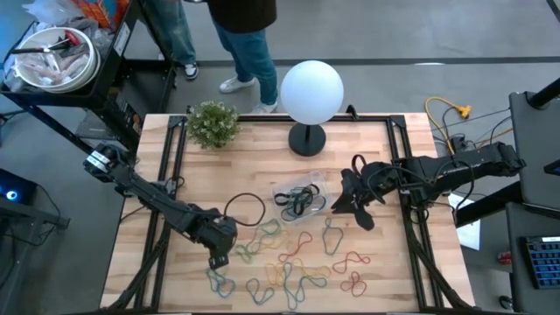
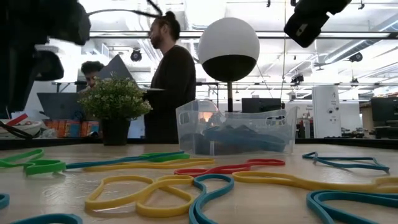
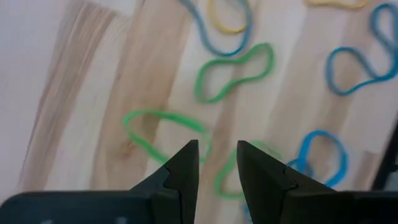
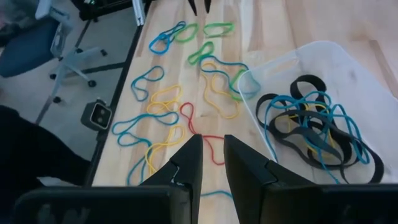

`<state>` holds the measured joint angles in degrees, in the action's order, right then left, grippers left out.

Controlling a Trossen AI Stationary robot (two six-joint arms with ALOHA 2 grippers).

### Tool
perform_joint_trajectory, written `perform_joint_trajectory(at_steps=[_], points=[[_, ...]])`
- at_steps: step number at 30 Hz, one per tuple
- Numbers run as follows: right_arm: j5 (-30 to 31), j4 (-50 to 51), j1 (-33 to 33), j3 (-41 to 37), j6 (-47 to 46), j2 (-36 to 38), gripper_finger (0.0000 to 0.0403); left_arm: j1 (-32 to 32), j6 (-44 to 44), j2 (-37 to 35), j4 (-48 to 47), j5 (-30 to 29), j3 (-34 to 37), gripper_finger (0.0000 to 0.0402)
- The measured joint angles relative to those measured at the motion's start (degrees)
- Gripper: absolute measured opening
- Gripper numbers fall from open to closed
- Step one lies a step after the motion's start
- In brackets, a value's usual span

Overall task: Pick and place rubber bands into bin
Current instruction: Put the green rubber band into the transparent bin

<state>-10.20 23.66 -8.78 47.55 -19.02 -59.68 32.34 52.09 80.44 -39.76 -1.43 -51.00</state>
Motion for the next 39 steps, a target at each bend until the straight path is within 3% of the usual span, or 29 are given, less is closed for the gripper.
perform_joint_trajectory(at_steps=[12,18,30,39], points=[[1.51,-0.52,0.0,0.0,-2.29,0.0,0.0061,-0.08,1.9,-0.02,1.02,-7.69,6.76,0.0092],[2.08,-0.57,0.0,0.0,-3.14,0.0,0.0061,-0.28,-1.0,-0.02,7.06,-7.94,10.46,0.0093],[4.42,-0.59,-0.37,0.0,-3.52,0.0,0.0061,-1.64,-1.83,0.04,8.5,-8.6,12.55,0.0093],[4.44,-0.55,-0.37,0.0,-3.28,0.0,0.0061,-2.94,-1.96,0.07,15.06,-8.06,15.5,0.0093]])
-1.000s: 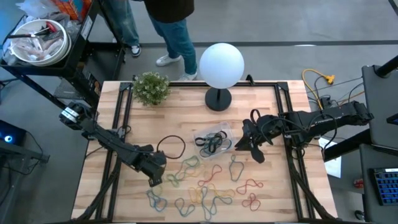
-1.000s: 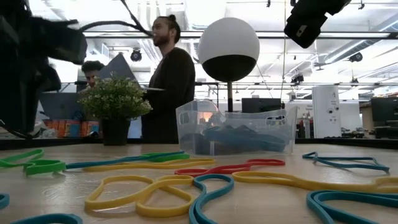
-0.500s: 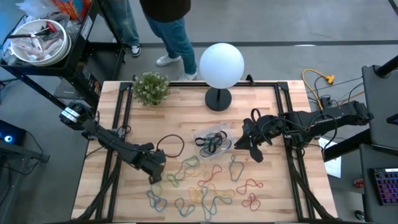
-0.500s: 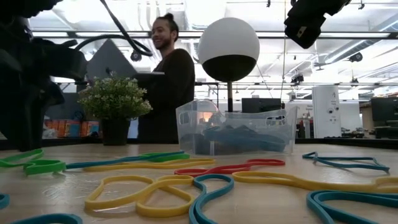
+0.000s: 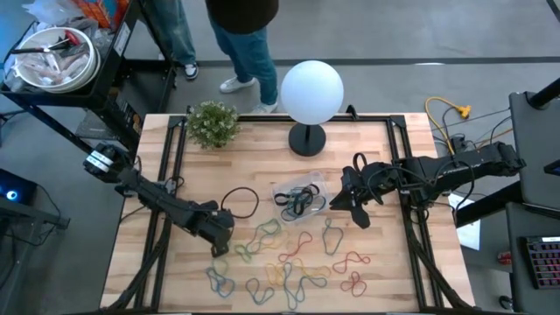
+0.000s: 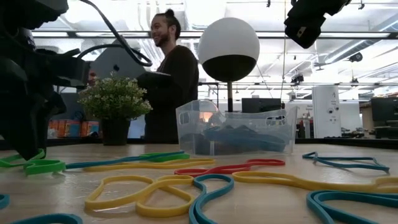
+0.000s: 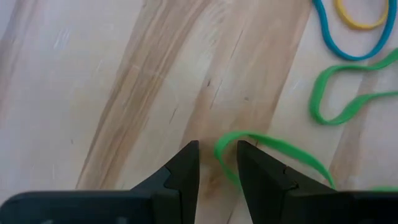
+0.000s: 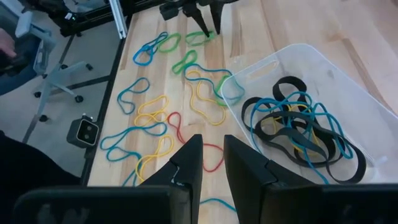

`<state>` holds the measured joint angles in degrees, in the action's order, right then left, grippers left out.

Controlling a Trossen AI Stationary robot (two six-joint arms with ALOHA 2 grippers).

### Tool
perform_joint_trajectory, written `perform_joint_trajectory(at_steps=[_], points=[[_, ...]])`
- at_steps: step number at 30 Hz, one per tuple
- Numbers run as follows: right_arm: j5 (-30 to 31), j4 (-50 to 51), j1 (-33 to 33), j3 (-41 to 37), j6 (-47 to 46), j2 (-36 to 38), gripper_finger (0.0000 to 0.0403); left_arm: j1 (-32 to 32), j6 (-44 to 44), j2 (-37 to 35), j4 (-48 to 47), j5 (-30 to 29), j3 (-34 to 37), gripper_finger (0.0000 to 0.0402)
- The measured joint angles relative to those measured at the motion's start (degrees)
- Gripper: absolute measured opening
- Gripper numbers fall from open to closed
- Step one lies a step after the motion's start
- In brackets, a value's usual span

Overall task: Pick and place rubber bands into bin
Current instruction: Put the green rubber band into the transparent bin

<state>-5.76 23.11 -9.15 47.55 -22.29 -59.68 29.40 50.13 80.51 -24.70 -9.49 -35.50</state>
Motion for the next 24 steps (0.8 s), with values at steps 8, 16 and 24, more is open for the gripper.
perform_joint_trajectory(at_steps=[8,16,24], points=[[1.59,0.05,0.0,0.0,0.18,0.0,0.0061,-0.56,0.04,0.01,0.04,0.2,-0.17,0.0033],[1.63,0.16,0.0,-0.8,0.18,0.04,0.0061,-0.56,-0.95,0.04,0.28,0.63,-5.16,0.0001],[1.83,0.19,0.0,-2.21,-0.1,0.04,0.0061,-2.08,-7.7,0.04,0.26,-4.59,-14.31,0.0]])
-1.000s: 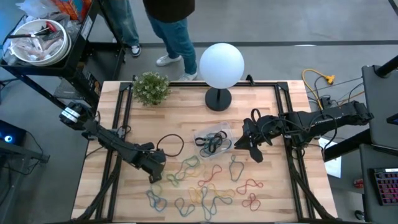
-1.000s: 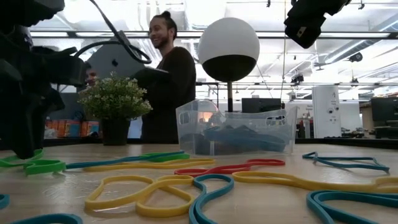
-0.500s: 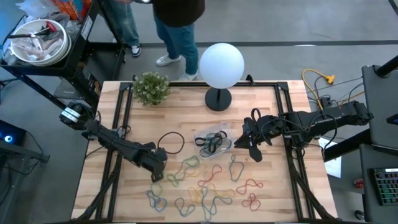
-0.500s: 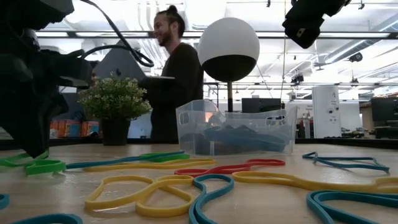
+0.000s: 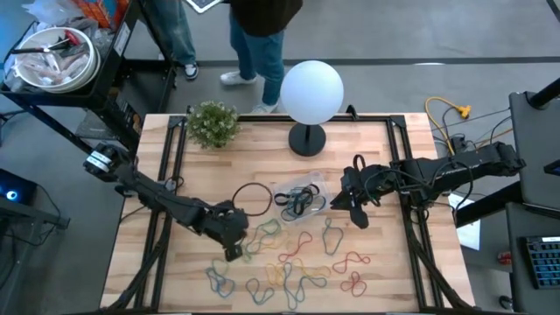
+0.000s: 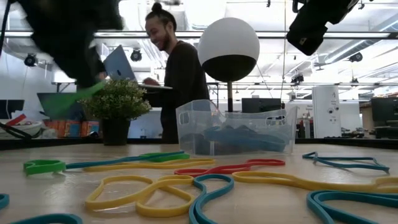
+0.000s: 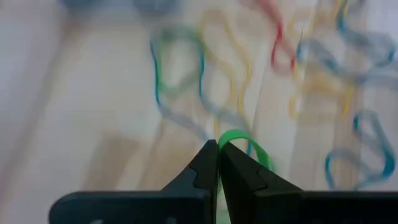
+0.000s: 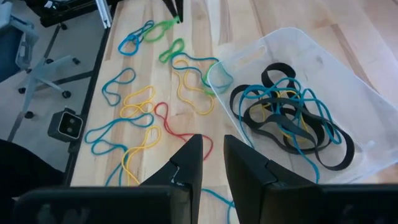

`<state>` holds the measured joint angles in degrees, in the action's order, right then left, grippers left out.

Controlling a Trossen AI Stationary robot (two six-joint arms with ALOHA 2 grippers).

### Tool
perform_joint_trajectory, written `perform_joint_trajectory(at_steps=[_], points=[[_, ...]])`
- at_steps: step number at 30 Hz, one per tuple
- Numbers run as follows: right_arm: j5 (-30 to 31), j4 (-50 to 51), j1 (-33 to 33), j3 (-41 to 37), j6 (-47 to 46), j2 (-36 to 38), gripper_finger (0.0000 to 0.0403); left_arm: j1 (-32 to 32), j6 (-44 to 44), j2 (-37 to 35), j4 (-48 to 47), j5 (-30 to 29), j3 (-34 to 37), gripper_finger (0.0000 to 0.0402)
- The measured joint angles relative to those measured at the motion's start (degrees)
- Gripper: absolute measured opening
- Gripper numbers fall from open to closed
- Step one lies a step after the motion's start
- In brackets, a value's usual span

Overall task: Pick and place rubber bands into bin
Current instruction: Put the green rubber band into the transparent bin

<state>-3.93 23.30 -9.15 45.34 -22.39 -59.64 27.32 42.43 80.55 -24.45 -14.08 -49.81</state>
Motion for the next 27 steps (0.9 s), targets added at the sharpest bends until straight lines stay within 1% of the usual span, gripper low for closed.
perform_joint_trajectory(at_steps=[5,9,12,17,21,24,27], points=[[1.04,-0.05,0.0,-0.15,-0.15,0.0,0.0061,-3.47,-6.85,0.0,0.02,-5.57,-6.19,0.0],[1.16,-0.05,0.0,-0.15,-0.02,0.0,0.0061,-7.81,-12.91,0.0,0.48,-10.29,-10.2,0.0],[1.16,-0.07,0.0,-0.15,0.04,0.0,0.0061,-12.0,-18.05,0.0,5.44,-10.51,-10.92,0.0],[1.16,-0.06,0.01,-0.15,-0.09,0.0,0.0061,-18.27,-23.39,0.86,14.67,-9.55,-10.7,0.0],[1.16,-0.13,0.0,-0.21,-0.09,0.0,0.0061,-22.03,-24.86,3.4,18.28,-4.63,-10.59,0.0],[1.16,-0.1,0.0,-0.29,-0.11,0.0,0.0061,-23.62,-24.88,6.28,19.85,-1.39,-10.59,0.0],[1.16,-0.05,0.0,-0.48,-0.15,-0.02,0.0061,-24.42,-24.88,9.21,20.77,0.54,-10.55,0.0]])
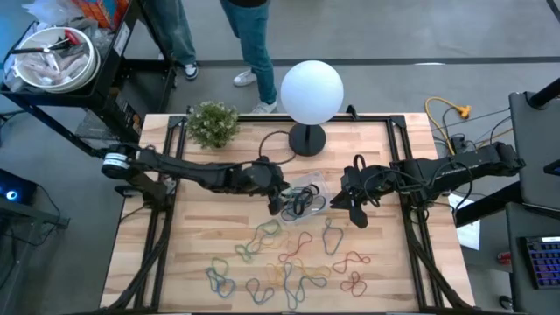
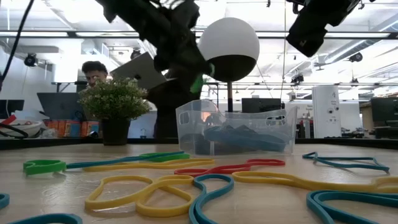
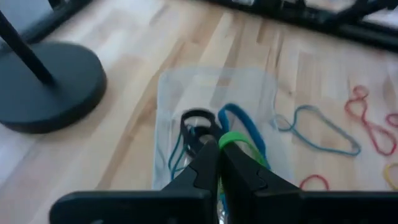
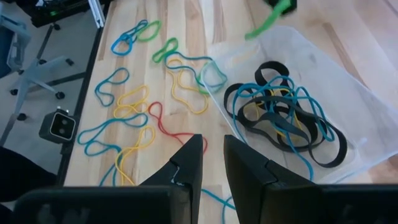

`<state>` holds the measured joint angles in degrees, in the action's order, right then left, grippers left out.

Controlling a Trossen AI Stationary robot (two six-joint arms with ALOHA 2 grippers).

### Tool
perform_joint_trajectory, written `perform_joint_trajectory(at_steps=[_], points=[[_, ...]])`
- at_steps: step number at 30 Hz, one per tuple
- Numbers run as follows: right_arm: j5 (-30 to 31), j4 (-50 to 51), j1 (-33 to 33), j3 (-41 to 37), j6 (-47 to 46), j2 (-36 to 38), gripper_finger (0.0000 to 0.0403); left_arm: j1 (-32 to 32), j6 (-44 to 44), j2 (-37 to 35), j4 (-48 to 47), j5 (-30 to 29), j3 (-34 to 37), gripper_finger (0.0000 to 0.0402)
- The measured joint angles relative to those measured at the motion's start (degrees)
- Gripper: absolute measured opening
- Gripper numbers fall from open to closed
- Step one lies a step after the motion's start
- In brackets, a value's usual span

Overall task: Pick and place rubber bands into bin
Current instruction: Put the green rubber band into the transparent bin

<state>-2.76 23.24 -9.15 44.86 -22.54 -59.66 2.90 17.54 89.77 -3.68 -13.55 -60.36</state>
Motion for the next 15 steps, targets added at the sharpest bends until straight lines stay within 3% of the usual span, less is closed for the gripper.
perform_joint_trajectory(at_steps=[9,15], points=[[-0.01,0.12,0.0,-0.1,-0.25,-0.02,0.0061,-0.71,-0.63,4.27,1.5,2.86,-0.02,0.0004],[-0.02,0.13,0.0,-0.1,-0.37,-0.02,0.0061,-0.68,-1.48,4.29,1.54,3.85,-0.02,0.0055]])
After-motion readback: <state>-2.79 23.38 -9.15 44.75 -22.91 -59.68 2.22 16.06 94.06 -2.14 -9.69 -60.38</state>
